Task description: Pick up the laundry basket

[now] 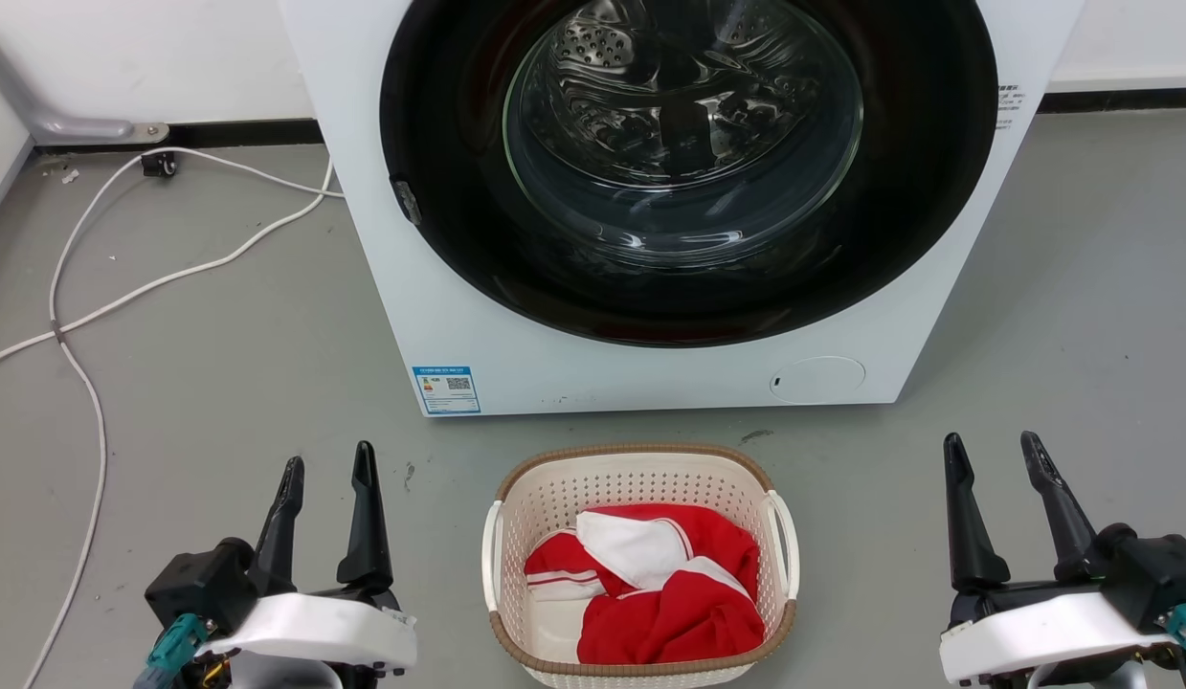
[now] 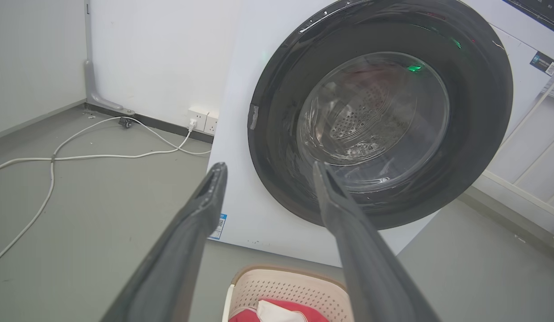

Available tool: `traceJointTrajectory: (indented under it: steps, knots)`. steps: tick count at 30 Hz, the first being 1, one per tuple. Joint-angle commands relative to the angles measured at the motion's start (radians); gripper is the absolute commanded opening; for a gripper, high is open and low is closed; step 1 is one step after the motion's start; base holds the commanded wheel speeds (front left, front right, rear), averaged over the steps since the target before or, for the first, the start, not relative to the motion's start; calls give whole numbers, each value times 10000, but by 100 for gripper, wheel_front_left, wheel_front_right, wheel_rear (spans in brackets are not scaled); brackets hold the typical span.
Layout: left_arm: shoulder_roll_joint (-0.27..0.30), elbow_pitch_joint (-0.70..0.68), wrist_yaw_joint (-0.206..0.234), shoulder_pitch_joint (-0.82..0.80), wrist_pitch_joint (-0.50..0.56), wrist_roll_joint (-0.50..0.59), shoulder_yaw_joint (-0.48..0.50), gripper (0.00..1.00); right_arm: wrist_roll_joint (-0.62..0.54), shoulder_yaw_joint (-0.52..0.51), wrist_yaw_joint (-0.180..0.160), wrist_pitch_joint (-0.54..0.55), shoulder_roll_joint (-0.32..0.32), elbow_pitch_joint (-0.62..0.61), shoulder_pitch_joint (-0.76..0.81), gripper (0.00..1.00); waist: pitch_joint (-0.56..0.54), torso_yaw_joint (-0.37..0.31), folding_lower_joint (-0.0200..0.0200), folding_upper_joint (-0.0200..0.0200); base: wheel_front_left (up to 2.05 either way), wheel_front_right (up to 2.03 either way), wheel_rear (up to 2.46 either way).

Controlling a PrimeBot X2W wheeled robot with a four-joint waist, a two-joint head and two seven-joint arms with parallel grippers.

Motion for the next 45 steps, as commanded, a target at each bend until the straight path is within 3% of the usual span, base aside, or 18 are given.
traceJointTrajectory:
  steps: [1, 34, 45]
  knots:
    - [33, -78, 32, 53, -92, 247, -12, 100, -291, 18, 0, -99, -50, -111, 46, 100, -1, 7, 0, 0, 0, 0, 0]
    - [39, -276, 274, 327, -708, 2748, -223, 100, -2629, -120, -1, -715, -60, -415, 332, 100, 16, 119, 0, 0, 0, 0, 0]
    - [38, -158, 286, 341, -708, 2786, -226, 100, -2431, -201, -1, -707, -59, -212, 313, 100, 38, 116, 0, 0, 0, 0, 0]
